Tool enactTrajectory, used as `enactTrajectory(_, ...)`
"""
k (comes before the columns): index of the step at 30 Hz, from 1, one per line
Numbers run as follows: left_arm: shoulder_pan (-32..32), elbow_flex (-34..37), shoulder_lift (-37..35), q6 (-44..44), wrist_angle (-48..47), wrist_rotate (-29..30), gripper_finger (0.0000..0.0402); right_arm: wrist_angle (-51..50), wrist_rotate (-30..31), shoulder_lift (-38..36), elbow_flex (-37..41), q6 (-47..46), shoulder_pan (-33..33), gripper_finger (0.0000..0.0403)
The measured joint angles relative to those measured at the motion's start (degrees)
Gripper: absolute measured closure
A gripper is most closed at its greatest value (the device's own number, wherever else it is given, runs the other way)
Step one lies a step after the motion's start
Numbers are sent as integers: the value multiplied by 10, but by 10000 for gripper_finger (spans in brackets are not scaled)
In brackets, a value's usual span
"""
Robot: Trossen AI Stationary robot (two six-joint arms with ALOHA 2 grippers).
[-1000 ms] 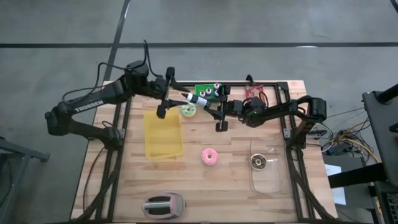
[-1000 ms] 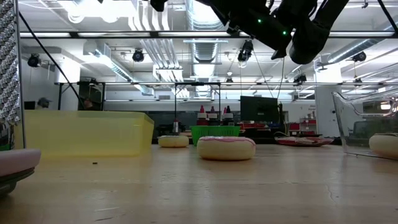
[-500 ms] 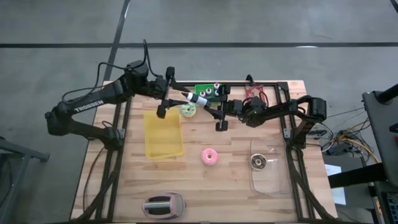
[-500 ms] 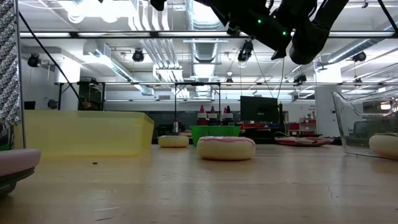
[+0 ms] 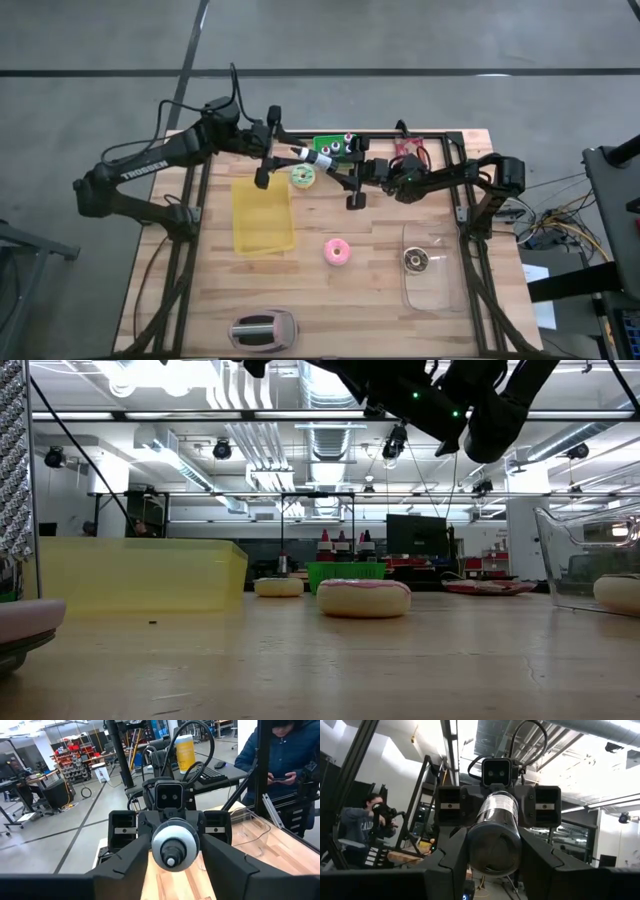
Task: Pick & Place Food Item
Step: Put the black food coloring bottle into the green bin
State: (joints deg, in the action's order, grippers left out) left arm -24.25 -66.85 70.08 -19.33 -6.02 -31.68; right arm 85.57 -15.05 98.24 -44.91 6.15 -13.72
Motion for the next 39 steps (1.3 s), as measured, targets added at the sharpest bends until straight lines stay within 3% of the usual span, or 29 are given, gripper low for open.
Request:
enactTrajectory(14,0,0,2,-26,-1,7,284,-3,0,0,-1,-1,0,276)
enactTrajectory(39,0,0,2,-36,0,4,292,-14,-4,0,-5,-1,0,276)
